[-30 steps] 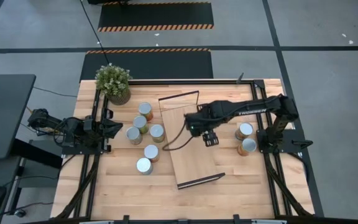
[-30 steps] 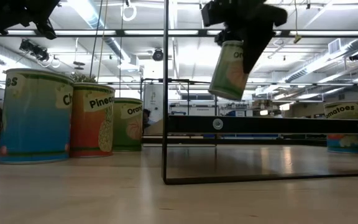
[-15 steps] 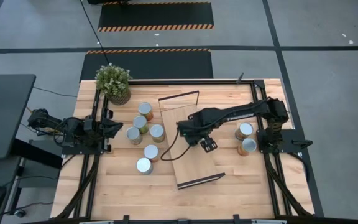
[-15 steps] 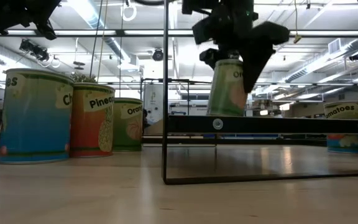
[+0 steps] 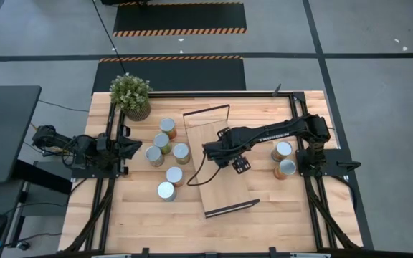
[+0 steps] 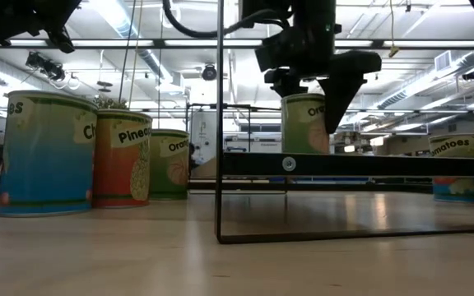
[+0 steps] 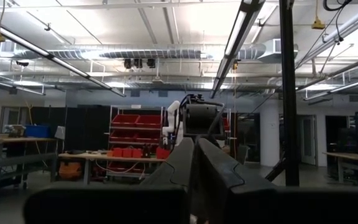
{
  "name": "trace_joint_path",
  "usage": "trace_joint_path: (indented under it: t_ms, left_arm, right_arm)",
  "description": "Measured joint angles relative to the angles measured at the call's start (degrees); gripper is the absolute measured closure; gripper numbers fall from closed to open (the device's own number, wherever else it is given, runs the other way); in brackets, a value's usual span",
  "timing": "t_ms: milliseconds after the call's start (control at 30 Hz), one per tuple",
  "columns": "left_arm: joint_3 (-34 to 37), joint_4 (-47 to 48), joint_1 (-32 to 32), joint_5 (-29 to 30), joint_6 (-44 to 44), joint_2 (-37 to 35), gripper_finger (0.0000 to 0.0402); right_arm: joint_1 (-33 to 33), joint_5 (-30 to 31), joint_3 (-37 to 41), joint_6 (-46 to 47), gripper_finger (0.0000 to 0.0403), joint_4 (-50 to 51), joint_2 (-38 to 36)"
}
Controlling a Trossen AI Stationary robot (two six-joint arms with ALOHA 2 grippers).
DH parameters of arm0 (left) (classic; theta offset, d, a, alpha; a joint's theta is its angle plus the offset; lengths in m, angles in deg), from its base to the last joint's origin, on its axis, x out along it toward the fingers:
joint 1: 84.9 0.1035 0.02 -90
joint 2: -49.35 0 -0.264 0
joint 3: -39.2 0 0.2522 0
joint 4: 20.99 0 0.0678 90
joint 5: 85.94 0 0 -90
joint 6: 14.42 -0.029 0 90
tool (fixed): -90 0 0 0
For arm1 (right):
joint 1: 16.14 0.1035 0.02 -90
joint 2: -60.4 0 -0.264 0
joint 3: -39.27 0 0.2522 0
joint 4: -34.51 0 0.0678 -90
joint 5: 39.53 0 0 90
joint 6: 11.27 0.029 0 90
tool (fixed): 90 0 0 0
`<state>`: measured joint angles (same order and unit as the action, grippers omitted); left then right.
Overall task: Pick and place cans onto a shelf
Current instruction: Put the right canned oranges on the shelf
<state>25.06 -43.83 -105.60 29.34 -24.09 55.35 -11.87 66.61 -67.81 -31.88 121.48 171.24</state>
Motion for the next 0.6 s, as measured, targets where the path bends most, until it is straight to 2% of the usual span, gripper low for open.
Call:
trace_joint_path:
  t_ms: [433, 600]
  left_arm:
    - [0.0, 0.1, 0.0, 0.6, 0.0, 0.0, 0.0374]
    - [0.0, 0.3, 0.0, 0.6, 0.0, 0.0, 0.0374]
  right_arm:
    - [0.0, 11.7, -3.1, 4.3, 0.0018, 7.4, -0.5]
    - [-0.7, 12.8, -3.8, 4.5, 0.0018, 7.6, -1.7]
